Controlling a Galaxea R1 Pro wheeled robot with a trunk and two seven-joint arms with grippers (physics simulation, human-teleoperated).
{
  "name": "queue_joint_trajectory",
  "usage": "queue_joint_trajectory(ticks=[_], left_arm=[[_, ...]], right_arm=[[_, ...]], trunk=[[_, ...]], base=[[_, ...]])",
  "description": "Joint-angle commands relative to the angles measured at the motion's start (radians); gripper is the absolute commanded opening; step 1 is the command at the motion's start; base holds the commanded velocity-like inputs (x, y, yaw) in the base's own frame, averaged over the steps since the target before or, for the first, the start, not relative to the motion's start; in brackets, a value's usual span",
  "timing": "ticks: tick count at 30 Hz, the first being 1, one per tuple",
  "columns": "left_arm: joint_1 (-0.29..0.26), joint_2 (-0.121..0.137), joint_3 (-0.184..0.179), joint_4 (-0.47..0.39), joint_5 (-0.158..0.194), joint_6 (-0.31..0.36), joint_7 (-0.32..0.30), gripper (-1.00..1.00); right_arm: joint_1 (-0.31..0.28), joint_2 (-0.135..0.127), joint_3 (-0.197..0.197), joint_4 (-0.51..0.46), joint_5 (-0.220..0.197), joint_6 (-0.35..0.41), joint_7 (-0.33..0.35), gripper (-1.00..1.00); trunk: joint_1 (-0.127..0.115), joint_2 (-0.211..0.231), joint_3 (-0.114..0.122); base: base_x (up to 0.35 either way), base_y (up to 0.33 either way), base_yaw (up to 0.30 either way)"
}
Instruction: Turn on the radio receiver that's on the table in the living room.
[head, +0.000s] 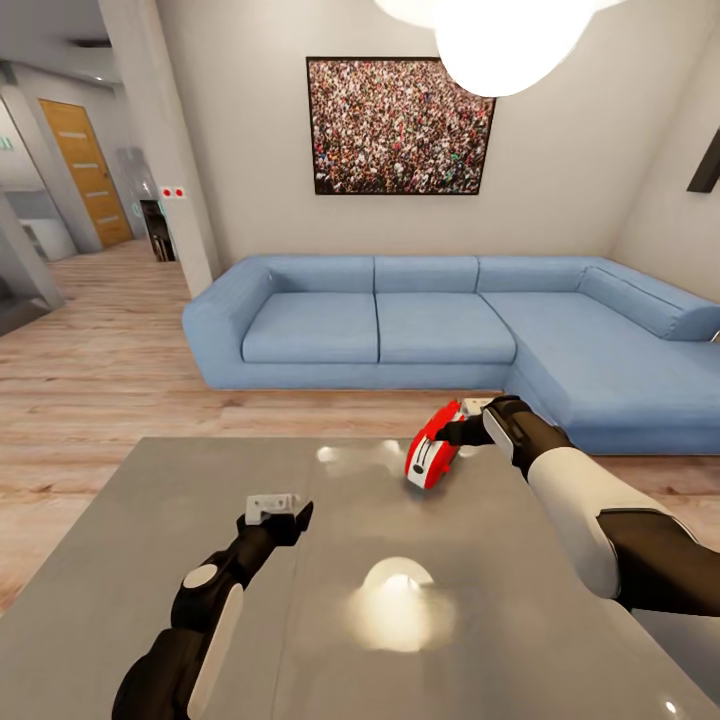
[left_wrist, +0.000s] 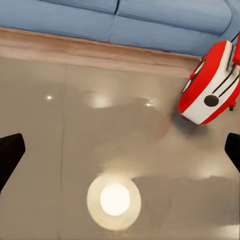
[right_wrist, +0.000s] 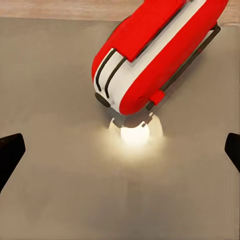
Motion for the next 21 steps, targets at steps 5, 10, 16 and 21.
queue_joint_trajectory(ticks=[5,10,16,21], left_arm=[[0.000,0.000,-0.001,-0.001,-0.002,0.000,0.001,1.00],[0.000,0.000,-0.001,-0.001,-0.002,0.000,0.001,1.00],[0.000,0.000,-0.001,-0.001,-0.002,-0.001,0.001,1.00],[0.000,-0.002,-0.002,-0.001,-0.001,0.000,0.001,1.00]], right_arm=[[0.000,0.000,0.000,0.001,-0.001,0.000,0.000,1.00],[0.000,-0.001,0.000,0.001,-0.001,0.000,0.001,1.00],[0.000,-0.003,0.000,0.001,-0.004,-0.001,0.000,1.00],[0.001,-0.006,0.000,0.003,-0.010,-0.072,0.001,1.00]], trunk=[[0.000,0.000,0.000],[0.000,0.000,0.000],[0.000,0.000,0.000],[0.000,0.000,0.000]], base=[[0.227,0.000,0.000],[0.061,0.000,0.000],[0.007,0.000,0.000],[0.000,0.000,0.000]])
